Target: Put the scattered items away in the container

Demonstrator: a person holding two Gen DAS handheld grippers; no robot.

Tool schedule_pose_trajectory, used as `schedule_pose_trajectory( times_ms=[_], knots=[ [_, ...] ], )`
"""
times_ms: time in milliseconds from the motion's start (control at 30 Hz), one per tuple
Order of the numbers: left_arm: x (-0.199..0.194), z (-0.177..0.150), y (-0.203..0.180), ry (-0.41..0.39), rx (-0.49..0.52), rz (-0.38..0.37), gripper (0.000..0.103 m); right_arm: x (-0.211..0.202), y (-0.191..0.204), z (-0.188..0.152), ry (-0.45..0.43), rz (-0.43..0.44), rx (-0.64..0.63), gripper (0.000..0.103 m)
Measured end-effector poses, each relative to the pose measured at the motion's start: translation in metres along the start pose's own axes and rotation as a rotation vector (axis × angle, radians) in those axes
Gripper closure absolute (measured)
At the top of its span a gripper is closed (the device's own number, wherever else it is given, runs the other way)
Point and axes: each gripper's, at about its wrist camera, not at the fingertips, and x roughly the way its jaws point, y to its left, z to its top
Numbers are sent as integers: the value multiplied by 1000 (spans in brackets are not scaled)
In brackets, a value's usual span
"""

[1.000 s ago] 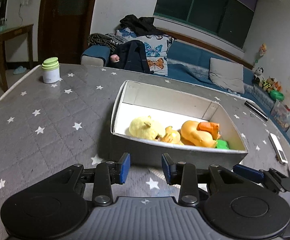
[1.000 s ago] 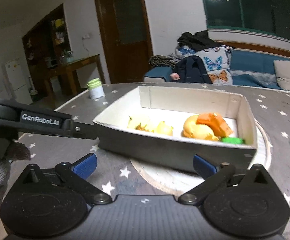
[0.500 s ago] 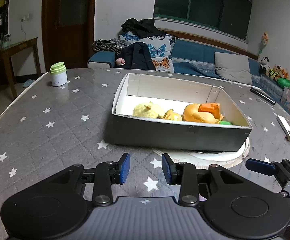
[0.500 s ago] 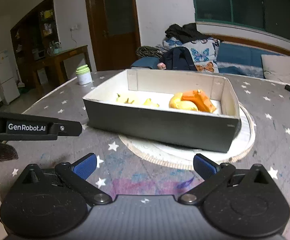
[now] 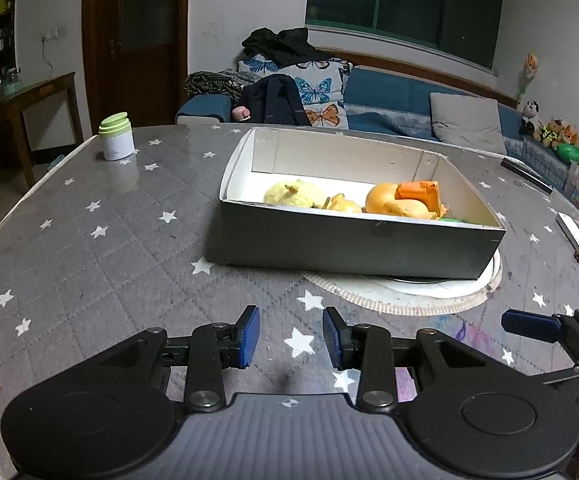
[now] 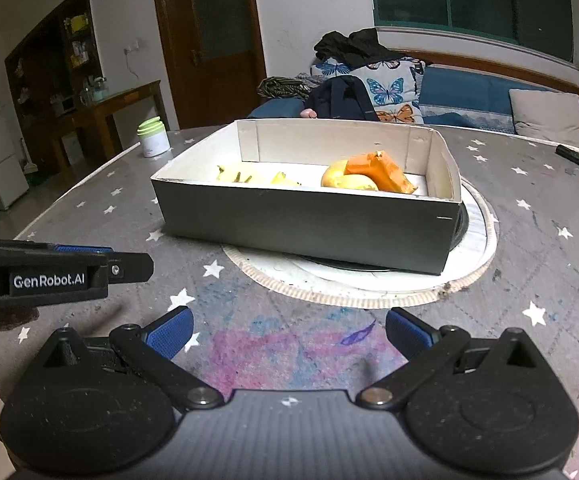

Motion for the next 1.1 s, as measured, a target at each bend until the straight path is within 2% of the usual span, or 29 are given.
schedule_pose_trajectory(
  times_ms=[567, 1100],
  knots=[
    [4, -2, -6, 11, 23, -5, 65, 3, -1, -1, 14, -11, 4, 0],
    [15, 9, -10, 21, 35, -14, 65, 12, -1, 9, 24, -15, 0, 0]
  ],
)
